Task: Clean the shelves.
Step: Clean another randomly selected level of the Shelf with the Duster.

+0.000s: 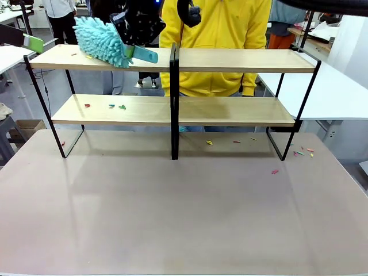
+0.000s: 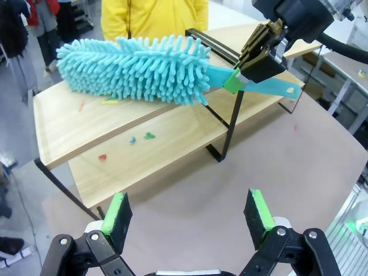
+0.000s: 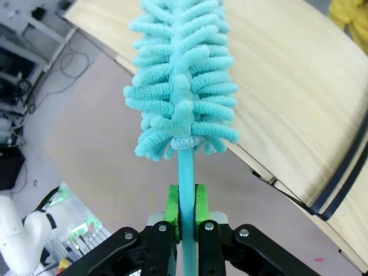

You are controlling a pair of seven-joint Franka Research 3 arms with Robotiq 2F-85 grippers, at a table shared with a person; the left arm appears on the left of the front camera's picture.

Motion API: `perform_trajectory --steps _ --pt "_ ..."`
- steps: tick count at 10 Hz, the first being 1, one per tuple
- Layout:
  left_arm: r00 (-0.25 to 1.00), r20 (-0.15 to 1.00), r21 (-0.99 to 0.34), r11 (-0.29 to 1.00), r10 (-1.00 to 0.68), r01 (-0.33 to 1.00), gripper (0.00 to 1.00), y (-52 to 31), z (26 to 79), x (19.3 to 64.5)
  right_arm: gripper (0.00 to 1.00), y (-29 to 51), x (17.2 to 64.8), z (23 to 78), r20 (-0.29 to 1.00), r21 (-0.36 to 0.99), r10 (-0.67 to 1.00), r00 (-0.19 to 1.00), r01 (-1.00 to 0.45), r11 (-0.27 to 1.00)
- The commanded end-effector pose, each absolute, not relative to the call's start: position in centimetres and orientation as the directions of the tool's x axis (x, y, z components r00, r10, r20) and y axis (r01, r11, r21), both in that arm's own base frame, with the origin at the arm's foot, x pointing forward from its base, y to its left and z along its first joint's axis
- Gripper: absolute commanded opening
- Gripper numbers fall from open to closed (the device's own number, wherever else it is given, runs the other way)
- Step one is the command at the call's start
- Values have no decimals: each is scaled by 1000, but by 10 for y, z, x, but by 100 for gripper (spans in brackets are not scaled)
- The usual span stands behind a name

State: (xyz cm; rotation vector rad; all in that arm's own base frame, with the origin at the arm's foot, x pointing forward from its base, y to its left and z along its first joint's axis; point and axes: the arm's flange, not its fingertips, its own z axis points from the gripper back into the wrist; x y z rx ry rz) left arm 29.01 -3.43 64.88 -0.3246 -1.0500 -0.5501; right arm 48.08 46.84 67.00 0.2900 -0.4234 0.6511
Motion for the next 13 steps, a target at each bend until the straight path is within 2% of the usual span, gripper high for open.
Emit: perform_trajectory --steps 1,4,5,6,7,11,13 --pt "377 884 13 821 -277 571 100 -34 649 290 12 467 489 683 436 177 607 664 -725 666" --pt "377 884 13 821 -277 571 100 -34 649 290 12 447 492 682 345 171 761 550 -834 525" --pt "377 884 13 821 -277 571 100 -34 649 290 12 427 489 691 340 235 834 434 -898 371" --pt "377 884 13 821 -277 571 100 -34 649 290 12 399 483 704 429 326 842 326 -926 192" --pt "377 884 13 821 -277 571 100 -34 649 290 12 370 479 714 492 356 817 300 -926 126" --pt "377 884 13 821 -277 571 100 -34 649 290 12 322 479 711 598 412 694 400 -897 162" --pt "377 884 13 821 -277 571 100 -34 649 290 12 275 462 725 702 411 540 464 -883 225"
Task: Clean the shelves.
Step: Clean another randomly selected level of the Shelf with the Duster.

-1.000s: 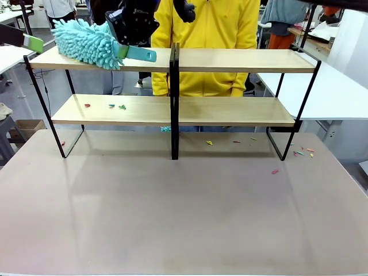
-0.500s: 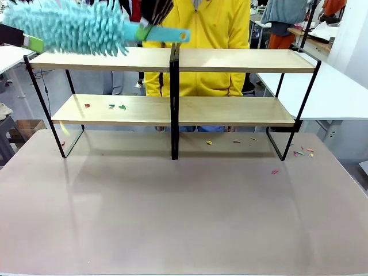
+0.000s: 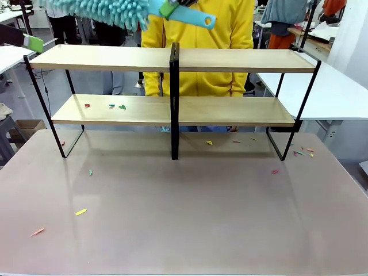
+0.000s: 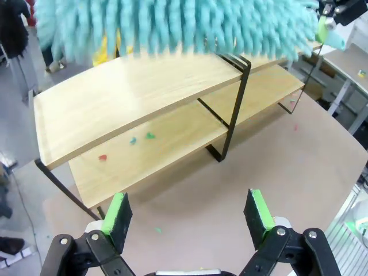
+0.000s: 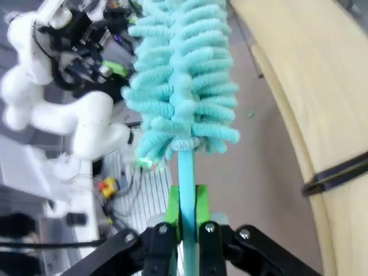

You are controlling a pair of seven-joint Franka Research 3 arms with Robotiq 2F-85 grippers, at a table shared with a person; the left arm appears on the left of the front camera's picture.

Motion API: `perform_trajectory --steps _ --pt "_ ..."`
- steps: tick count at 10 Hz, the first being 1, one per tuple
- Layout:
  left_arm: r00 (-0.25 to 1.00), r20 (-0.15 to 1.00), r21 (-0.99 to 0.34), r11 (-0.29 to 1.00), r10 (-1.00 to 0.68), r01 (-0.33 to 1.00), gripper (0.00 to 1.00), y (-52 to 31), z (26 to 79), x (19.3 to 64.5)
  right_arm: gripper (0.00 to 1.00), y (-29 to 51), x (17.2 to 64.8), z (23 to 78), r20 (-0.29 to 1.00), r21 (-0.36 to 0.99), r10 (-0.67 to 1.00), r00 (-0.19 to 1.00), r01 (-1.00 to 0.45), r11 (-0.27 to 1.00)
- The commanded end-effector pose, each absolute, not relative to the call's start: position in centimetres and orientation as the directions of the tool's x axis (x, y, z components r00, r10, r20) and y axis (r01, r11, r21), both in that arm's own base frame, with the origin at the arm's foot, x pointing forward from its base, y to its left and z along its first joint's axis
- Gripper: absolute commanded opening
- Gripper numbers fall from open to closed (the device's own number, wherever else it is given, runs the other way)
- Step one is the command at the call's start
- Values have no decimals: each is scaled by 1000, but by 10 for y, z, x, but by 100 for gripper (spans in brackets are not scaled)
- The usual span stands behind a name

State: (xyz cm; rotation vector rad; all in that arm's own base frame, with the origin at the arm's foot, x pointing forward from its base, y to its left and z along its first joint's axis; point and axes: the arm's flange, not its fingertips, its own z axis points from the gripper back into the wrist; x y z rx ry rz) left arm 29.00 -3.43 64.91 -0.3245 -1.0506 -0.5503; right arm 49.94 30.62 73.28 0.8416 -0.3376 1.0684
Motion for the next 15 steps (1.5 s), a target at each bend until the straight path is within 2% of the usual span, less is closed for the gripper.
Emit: perform_trajectory --steps 1,2,4,6,8,9,10,11,12,13,15 --pt "377 884 13 821 -277 571 100 -34 649 290 12 238 445 737 737 448 439 514 -858 253" --pt "377 884 13 821 -277 571 100 -34 649 290 12 193 420 749 719 500 373 586 -810 308" --pt "377 884 13 821 -277 571 100 -34 649 290 12 118 365 765 751 447 294 591 -784 432" --pt "377 884 13 821 -277 571 100 -34 649 290 12 37 326 773 824 341 233 516 -781 524" --pt "377 884 13 821 -277 571 100 -34 649 290 12 -10 310 759 785 291 303 540 -754 589" --pt "377 884 13 821 -277 571 100 -34 649 290 12 -25 301 744 784 258 348 513 -781 568" --pt "377 884 13 821 -277 571 100 -34 649 290 12 -37 282 725 809 190 397 433 -832 521" --pt "377 884 13 821 -277 571 100 -34 649 290 12 -49 264 710 850 137 392 351 -867 478" --pt "377 884 13 821 -277 571 100 -34 649 290 12 -59 252 698 883 136 328 336 -851 507" --pt "377 884 13 821 -277 571 100 -34 649 290 12 -44 286 726 803 209 382 458 -816 539" --pt "377 884 13 821 -277 571 100 -34 649 290 12 -44 286 726 803 209 382 458 -816 539"
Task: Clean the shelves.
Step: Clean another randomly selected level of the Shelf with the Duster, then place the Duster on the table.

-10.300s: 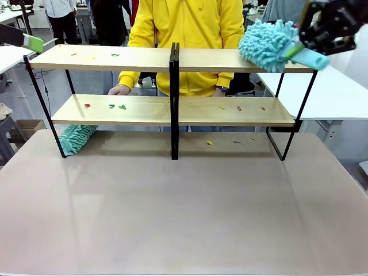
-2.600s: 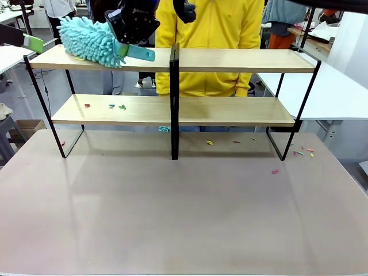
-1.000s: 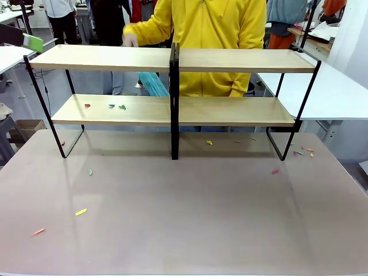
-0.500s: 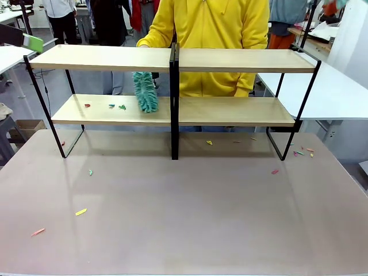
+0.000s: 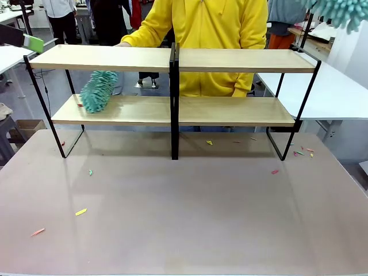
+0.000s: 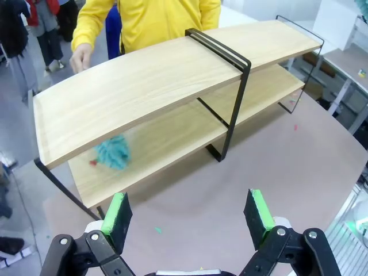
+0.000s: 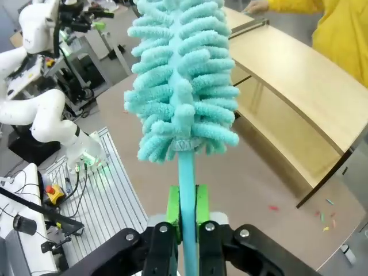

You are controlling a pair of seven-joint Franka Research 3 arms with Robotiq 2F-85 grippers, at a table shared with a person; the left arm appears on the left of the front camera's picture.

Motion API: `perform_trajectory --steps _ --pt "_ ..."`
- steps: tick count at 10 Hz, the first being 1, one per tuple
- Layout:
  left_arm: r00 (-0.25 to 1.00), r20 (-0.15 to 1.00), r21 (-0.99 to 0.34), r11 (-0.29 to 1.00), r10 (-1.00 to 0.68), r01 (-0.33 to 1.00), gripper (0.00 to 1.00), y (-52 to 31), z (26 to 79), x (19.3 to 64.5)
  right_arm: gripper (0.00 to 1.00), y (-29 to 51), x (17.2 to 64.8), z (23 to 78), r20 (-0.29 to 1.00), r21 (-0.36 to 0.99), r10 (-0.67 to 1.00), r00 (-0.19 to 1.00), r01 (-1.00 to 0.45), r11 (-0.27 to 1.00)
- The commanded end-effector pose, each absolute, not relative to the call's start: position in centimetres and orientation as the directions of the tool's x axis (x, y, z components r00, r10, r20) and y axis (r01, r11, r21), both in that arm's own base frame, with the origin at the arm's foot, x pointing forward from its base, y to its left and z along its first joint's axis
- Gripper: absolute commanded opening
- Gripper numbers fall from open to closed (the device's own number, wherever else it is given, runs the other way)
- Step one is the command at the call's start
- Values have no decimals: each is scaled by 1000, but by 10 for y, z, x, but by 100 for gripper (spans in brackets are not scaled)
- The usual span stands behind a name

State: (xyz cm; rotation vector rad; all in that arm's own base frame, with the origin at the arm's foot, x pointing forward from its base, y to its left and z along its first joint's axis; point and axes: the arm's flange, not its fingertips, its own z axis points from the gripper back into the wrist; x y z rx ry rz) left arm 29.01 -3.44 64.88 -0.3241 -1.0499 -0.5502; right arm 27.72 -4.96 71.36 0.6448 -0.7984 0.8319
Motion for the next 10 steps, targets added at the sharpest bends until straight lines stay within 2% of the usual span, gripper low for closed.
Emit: perform_trajectory --steps 1,10 --pt "377 884 13 821 -277 571 100 -34 649 290 12 -44 286 726 803 209 382 458 -816 539" --pt "377 884 13 821 -277 571 100 -34 649 290 12 -44 286 726 803 209 382 458 -816 539"
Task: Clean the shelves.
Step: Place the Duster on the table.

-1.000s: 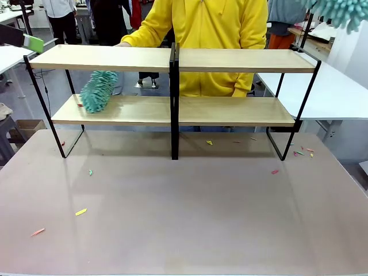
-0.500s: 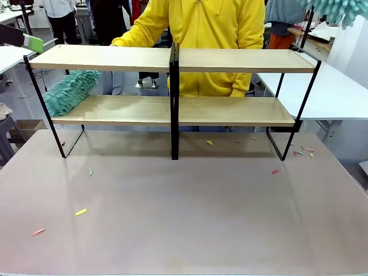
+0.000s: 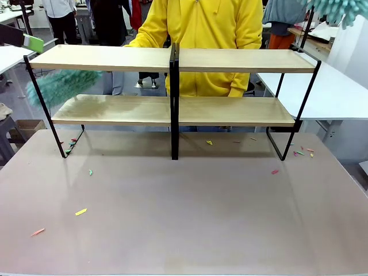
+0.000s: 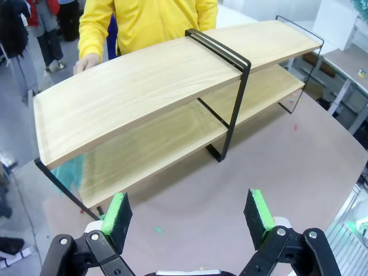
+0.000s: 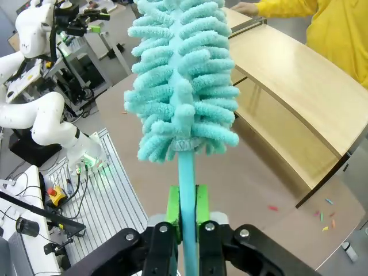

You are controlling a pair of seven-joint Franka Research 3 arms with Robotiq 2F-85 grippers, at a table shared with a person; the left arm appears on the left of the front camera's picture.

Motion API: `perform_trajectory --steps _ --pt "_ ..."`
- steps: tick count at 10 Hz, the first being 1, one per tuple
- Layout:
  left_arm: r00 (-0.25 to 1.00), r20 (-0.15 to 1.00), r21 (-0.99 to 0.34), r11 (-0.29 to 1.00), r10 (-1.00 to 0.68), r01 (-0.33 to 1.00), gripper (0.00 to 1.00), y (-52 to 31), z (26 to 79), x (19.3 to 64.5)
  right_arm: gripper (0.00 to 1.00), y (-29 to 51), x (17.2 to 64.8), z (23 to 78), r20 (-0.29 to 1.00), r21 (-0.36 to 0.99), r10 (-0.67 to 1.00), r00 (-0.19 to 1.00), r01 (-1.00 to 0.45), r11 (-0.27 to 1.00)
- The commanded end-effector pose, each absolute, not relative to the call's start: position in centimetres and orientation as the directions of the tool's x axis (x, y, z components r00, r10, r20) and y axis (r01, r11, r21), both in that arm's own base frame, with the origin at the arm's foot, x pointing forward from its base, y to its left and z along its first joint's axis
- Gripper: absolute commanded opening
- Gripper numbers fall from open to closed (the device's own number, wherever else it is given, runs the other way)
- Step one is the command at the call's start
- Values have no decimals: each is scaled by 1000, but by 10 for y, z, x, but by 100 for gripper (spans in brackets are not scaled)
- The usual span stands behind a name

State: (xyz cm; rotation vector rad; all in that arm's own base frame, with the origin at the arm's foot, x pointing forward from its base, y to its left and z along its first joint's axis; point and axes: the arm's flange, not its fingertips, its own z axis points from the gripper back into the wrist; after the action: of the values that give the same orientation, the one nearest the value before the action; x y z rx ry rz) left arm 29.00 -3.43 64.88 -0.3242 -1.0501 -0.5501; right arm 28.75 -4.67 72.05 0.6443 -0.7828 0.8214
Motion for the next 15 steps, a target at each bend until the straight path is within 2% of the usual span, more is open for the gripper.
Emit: perform_trajectory --steps 1,7,8,9,10,11,12,13,14,15 --pt "377 884 13 821 -277 571 100 -34 649 290 12 -44 286 726 803 209 382 458 -816 539" --pt "381 884 6 821 -272 572 100 -34 649 290 12 -47 287 721 808 198 389 443 -826 528" --pt "486 824 -199 652 -292 731 100 -27 645 282 12 -19 302 700 689 196 601 405 -903 383" --pt "646 686 -364 611 -334 703 100 -34 605 290 12 0 316 667 629 249 679 378 -926 285" --pt "795 522 -575 561 -310 596 100 -32 559 297 12 20 324 628 535 301 745 398 -914 272" --pt "897 371 -665 605 -241 438 100 -28 513 301 12 36 332 586 438 355 799 413 -896 268" --pt "961 257 -727 635 -102 262 100 -22 457 303 12 53 340 529 301 419 844 443 -857 301" --pt "984 179 -841 517 -12 160 100 -14 429 304 12 57 345 500 243 472 852 463 -824 312" --pt "986 127 -893 445 107 67 100 -6 400 309 12 48 351 480 233 507 834 500 -794 334" --pt "993 16 -914 405 114 -32 100 -1 373 315 12 36 362 468 229 540 805 547 -760 362"
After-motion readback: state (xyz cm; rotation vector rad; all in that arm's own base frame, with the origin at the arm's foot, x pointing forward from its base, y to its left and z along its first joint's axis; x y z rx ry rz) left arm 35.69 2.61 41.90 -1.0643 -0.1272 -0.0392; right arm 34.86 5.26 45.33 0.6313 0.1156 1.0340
